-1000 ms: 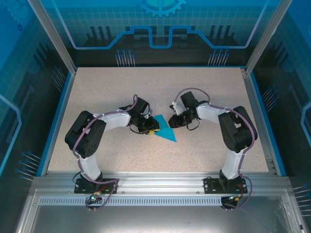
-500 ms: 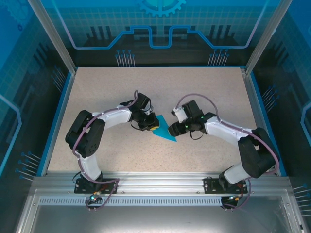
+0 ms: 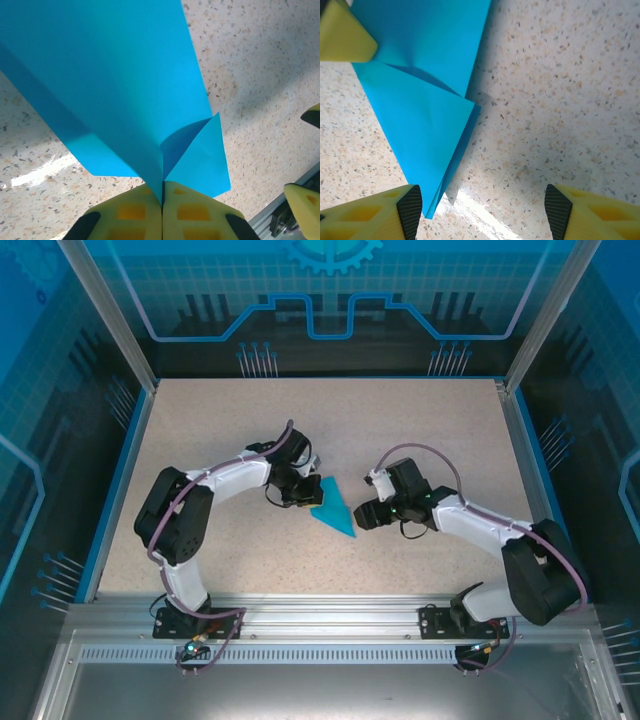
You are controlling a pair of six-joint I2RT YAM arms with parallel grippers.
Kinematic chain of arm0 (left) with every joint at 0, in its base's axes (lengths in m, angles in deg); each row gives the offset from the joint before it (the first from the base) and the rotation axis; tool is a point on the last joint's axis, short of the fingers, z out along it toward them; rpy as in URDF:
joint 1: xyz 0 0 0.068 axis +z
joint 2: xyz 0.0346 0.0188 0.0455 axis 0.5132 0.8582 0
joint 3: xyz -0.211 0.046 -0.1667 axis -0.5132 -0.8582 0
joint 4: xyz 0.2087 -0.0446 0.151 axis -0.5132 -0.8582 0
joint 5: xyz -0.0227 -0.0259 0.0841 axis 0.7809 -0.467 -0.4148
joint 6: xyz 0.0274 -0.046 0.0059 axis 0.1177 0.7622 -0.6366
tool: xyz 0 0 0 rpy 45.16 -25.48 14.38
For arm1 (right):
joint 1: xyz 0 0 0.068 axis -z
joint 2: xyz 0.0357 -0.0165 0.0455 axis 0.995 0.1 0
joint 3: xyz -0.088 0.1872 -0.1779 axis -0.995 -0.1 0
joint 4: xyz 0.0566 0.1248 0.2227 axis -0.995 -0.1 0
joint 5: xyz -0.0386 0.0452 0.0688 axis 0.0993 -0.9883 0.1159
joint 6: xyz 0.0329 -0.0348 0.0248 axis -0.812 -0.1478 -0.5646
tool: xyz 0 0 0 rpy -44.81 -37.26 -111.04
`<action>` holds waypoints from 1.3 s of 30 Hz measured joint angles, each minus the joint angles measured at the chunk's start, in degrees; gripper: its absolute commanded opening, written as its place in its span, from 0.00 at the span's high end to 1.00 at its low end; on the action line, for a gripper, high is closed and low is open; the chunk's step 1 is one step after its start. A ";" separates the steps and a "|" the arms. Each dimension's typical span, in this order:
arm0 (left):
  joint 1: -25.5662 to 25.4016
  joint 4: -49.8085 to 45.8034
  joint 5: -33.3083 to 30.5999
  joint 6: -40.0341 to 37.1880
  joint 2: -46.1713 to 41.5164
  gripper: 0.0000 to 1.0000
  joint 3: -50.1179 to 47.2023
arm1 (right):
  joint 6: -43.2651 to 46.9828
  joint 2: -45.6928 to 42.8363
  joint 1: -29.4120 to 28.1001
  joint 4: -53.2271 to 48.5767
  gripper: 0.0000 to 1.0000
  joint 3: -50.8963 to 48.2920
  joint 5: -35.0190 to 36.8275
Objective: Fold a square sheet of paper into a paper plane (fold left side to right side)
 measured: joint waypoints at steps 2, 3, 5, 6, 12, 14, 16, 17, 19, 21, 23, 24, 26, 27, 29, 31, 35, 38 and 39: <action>0.00 -0.11 0.17 -0.72 -0.07 0.93 0.46 | -0.20 -0.90 0.00 0.20 0.30 -0.46 0.66; 0.00 -0.09 0.26 -1.03 -0.07 0.94 0.66 | -0.39 -1.09 0.00 0.20 0.30 -0.66 0.94; -0.13 0.09 0.50 -1.55 -0.04 0.94 1.05 | -0.57 -1.33 0.13 0.20 0.31 -1.07 1.16; -0.28 0.33 0.68 -1.60 -0.04 0.95 1.18 | -0.68 -1.51 0.24 0.35 0.30 -1.33 1.29; -1.88 0.81 1.36 -1.73 0.57 0.96 3.65 | -2.36 -6.82 0.61 1.49 0.28 -5.07 2.60; -2.82 0.83 1.31 -1.73 0.70 0.96 5.27 | -2.62 -9.20 0.98 1.46 0.28 -6.08 3.52; -3.58 1.18 1.31 -1.51 0.70 0.97 6.27 | -2.82 -10.54 1.81 1.46 0.29 -6.34 4.11; -3.93 1.40 1.29 -1.33 0.72 0.97 6.62 | -2.97 -11.08 2.56 1.44 0.29 -6.38 4.13; -4.57 1.95 1.29 -0.87 0.70 0.97 6.73 | -3.04 -11.96 3.76 1.42 0.29 -6.40 4.24; -5.07 1.86 1.01 -0.37 0.72 0.97 6.86 | -3.15 -13.22 4.39 1.38 0.29 -6.56 4.31; -5.62 0.96 0.39 -0.17 0.70 0.97 7.76 | -3.28 -14.95 4.50 1.36 0.29 -6.91 4.31; -5.90 0.66 0.13 -0.15 0.70 0.97 8.35 | -3.41 -15.54 4.50 1.38 0.29 -7.08 4.31; -6.43 0.17 -0.33 0.00 0.59 0.97 9.81 | -3.45 -16.44 4.52 0.94 0.29 -7.41 4.33; -6.58 -0.13 -0.61 0.04 0.44 0.97 10.36 | -3.45 -16.65 4.57 0.68 0.29 -7.54 4.33; -6.75 -1.36 -1.09 0.07 0.11 0.98 11.67 | -3.48 -17.09 4.70 -0.02 0.29 -7.78 4.46; -6.75 -2.14 -1.22 0.15 -0.02 0.97 13.03 | -3.63 -17.49 4.90 -0.39 0.29 -8.15 4.63; -6.73 -3.08 -1.31 0.20 0.13 0.97 14.56 | -3.85 -17.97 5.03 -1.18 0.29 -8.66 5.01; -6.73 -4.17 -1.33 0.22 1.62 0.97 16.39 | -4.07 -18.43 5.16 -1.25 0.30 -8.85 4.98; -6.75 -4.15 -1.33 0.28 2.54 0.97 16.96 | -4.09 -18.56 5.25 -1.25 0.30 -8.98 4.96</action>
